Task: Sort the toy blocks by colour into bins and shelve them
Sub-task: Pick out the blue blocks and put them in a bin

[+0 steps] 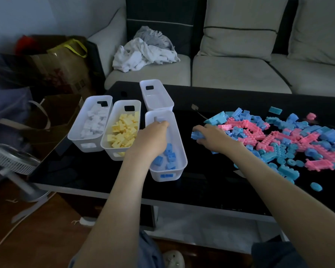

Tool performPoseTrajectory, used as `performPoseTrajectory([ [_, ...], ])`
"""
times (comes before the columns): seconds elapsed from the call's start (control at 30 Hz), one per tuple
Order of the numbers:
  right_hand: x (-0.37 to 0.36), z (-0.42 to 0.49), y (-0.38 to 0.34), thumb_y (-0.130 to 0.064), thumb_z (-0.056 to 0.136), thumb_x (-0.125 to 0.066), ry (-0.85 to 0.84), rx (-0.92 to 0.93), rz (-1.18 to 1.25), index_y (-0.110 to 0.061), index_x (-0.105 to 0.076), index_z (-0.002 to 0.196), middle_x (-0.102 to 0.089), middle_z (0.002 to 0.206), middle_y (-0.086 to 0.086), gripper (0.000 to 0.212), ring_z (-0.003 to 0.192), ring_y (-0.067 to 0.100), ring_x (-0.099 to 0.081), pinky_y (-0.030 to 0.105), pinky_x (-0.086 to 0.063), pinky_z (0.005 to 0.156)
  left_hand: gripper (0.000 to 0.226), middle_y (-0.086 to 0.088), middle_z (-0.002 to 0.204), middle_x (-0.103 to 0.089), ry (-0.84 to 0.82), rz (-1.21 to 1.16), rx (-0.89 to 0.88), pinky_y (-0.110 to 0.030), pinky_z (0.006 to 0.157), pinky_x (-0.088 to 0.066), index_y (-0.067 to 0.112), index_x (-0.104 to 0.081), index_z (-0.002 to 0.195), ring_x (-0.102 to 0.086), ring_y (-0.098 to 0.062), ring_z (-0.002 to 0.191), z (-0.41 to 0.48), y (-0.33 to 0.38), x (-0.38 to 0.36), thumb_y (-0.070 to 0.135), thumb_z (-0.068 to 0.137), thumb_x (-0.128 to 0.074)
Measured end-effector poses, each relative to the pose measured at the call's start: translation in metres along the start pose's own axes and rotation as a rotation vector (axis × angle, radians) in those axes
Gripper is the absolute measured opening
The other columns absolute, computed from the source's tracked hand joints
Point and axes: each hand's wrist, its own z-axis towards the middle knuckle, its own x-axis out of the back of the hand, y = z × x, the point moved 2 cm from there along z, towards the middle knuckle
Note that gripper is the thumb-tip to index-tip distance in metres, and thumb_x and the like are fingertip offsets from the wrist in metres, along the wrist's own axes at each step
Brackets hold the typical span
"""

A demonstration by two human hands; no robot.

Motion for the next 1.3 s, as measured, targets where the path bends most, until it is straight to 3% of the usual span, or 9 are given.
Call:
performPoseTrajectory([
  [0.27,-0.002,0.004,-0.003,-0.024,0.093,-0.053,0.024,0.058,0.171,-0.021,-0.056,0.113,-0.050,0.112,0.006,0.021,0.105,0.023,-0.052,0.032,-0.043,0.085,0.063,-0.005,0.141,-0.044,-0.045,-0.054,-0.011,-0.041,0.092,-0.049,0.031,-0.036,0.142,-0.054,-0.028,0.111,0.002,-0.004,-0.001,-0.006,0.091,-0.031],
  [0.5,0.042,-0.015,-0.023,-0.023,0.093,-0.056,0.271,0.132,0.430,-0.021,-0.057,0.114,-0.052,0.103,-0.004,0.022,0.082,0.002,-0.049,0.011,-0.036,0.063,0.061,-0.005,0.136,-0.048,-0.011,-0.101,-0.012,-0.042,0.093,-0.049,0.030,-0.037,0.142,-0.055,-0.026,0.112,0.006,0.001,-0.001,-0.005,0.092,-0.032],
  [0.6,0.053,-0.028,-0.048,-0.025,0.089,-0.061,0.258,0.215,0.532,-0.023,-0.057,0.115,-0.053,0.093,-0.010,0.025,0.078,0.001,-0.051,0.008,-0.038,0.066,0.059,-0.006,0.136,-0.048,0.007,-0.093,-0.012,-0.040,0.092,-0.049,0.026,-0.031,0.146,-0.056,-0.026,0.110,0.006,0.002,0.002,0.000,0.093,-0.038],
  [0.77,0.046,-0.035,-0.072,-0.018,0.082,-0.069,0.062,0.242,0.652,-0.025,-0.054,0.115,-0.060,0.092,-0.008,0.036,0.080,0.003,-0.057,0.010,-0.043,0.067,0.046,-0.005,0.111,-0.059,-0.089,-0.120,-0.084,-0.023,0.059,-0.037,0.018,-0.034,0.141,-0.052,-0.012,0.079,0.001,0.010,0.002,0.023,0.096,-0.044],
  [0.97,0.045,-0.038,-0.073,-0.019,0.086,-0.066,-0.008,0.270,0.828,-0.025,-0.057,0.111,-0.069,0.094,0.000,0.028,0.090,0.012,-0.064,0.027,-0.050,0.086,0.038,-0.003,0.087,-0.050,-0.075,-0.076,-0.009,-0.026,0.060,-0.039,0.015,-0.037,0.136,-0.051,-0.015,0.072,-0.003,0.001,0.009,0.016,0.098,-0.041],
  [1.07,0.043,-0.037,-0.072,-0.021,0.087,-0.064,0.032,0.253,0.846,-0.025,-0.058,0.108,-0.068,0.092,0.000,0.023,0.086,0.006,-0.063,0.027,-0.050,0.087,0.045,-0.008,0.099,-0.052,-0.027,-0.042,0.035,-0.028,0.067,-0.039,0.016,-0.033,0.141,-0.050,-0.018,0.081,-0.006,-0.003,0.013,0.011,0.097,-0.043],
  [1.17,0.037,-0.036,-0.074,-0.030,0.089,-0.060,0.019,0.277,0.743,-0.030,-0.056,0.113,-0.064,0.103,-0.010,0.024,0.094,0.005,-0.060,0.022,-0.047,0.086,0.051,-0.011,0.125,-0.049,0.007,0.023,0.037,-0.032,0.081,-0.043,0.014,-0.029,0.144,-0.051,-0.025,0.106,-0.010,-0.007,0.013,0.011,0.096,-0.044],
  [1.3,0.027,-0.023,-0.057,-0.029,0.096,-0.048,0.179,0.214,0.576,-0.020,-0.057,0.121,-0.057,0.111,-0.006,0.028,0.105,0.013,-0.051,0.025,-0.041,0.091,0.047,-0.009,0.137,-0.040,-0.094,0.042,0.008,-0.037,0.095,-0.044,0.012,-0.035,0.139,-0.042,-0.027,0.121,-0.012,-0.007,0.008,0.009,0.093,-0.043],
])
